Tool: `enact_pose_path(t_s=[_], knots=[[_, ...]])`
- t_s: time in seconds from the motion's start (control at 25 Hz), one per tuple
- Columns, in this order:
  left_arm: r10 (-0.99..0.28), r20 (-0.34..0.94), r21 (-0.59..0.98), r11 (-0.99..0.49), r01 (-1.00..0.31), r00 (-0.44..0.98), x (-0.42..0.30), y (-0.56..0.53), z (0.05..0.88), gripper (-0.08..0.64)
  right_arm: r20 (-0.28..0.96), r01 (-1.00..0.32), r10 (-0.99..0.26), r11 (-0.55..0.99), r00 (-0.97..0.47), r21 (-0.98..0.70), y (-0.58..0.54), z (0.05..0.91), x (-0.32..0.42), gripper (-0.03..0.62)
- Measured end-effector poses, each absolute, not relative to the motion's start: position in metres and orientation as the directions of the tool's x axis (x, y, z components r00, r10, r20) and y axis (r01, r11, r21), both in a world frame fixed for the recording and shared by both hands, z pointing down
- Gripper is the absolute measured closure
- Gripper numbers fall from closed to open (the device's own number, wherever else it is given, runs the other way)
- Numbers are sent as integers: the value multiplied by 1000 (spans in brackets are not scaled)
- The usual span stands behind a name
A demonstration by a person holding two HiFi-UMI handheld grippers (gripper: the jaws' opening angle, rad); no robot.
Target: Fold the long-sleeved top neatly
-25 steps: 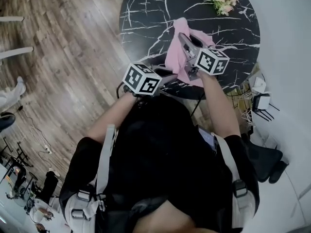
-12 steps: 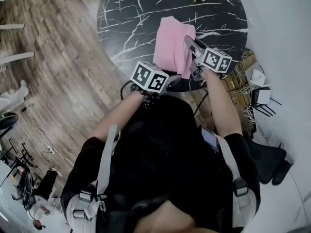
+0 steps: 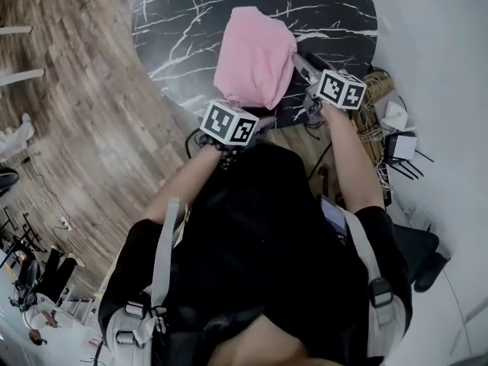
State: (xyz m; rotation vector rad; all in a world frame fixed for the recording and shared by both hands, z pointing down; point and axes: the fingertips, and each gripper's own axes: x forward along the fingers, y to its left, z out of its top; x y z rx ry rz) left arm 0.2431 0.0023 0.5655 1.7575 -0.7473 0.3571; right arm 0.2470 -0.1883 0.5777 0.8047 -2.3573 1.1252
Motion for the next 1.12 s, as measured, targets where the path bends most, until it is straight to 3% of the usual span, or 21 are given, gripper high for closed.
enact_pose_path(t_s=[0.2, 0.36, 0.48, 0.68, 0.88, 1.0, 1.12], knots=[[-372, 602, 710, -156, -687, 707, 235, -1, 562, 407, 560, -642, -363, 620, -744, -451, -193, 556, 251, 379], [-438, 620, 674, -126, -728, 651, 207, -3, 551, 407, 499, -562, -347, 732, -794, -386, -189, 522, 218, 391], [-475, 708, 540, -113, -834, 523, 166, 2, 551, 410, 453, -479, -290, 787, -843, -389, -169, 501, 189, 398], [-491, 840, 184, -139, -973, 229, 101, 5, 581, 383, 450, -401, -187, 800, -873, -446, -120, 501, 166, 405], [-497, 851, 100, -164, -981, 170, 100, 0, 618, 304, 528, -425, -140, 774, -838, -470, -82, 534, 170, 403], [-517, 842, 90, -148, -985, 155, 98, -7, 622, 307, 561, -440, -142, 781, -816, -443, -68, 547, 171, 404], [-519, 844, 78, -130, -988, 135, 89, -11, 631, 393, 588, -471, -168, 780, -791, -412, -68, 559, 176, 405]])
